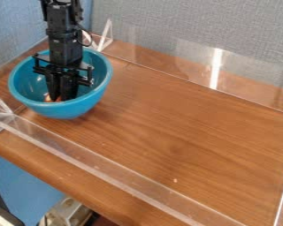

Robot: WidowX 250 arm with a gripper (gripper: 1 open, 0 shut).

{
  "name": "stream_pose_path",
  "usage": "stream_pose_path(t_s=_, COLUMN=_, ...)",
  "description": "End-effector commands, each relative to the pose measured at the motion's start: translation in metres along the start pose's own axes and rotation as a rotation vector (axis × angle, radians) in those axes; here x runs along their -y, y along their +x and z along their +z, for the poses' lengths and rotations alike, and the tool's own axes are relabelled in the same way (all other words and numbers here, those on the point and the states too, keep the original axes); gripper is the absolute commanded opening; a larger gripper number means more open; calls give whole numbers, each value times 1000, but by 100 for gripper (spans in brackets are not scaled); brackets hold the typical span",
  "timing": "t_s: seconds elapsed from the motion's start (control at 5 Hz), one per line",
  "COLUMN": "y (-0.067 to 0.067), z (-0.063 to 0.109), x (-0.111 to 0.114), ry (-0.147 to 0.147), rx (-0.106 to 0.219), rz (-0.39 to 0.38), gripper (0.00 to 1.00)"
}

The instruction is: Remove the mushroom from inside the blue bowl and put it on the table

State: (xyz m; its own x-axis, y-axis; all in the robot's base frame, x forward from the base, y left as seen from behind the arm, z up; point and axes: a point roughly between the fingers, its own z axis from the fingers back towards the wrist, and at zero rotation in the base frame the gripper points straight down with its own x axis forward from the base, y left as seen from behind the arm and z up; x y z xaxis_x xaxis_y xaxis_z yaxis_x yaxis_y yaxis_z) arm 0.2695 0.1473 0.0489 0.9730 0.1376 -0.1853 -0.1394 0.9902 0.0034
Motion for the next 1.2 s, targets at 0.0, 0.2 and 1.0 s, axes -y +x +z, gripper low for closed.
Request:
stream_pose_path(t_s=0.0, y=5, z=9, x=-1, ry=17, rx=27, rz=14, gripper=0)
stream_pose_path(t_s=0.2, y=5, z=9, x=0, ry=19, rx=23, rz=16, gripper=0)
stream_pose_path(t_s=1.0, y=6, z=9, x=2, ry=30, rx=12, rz=24, gripper=0)
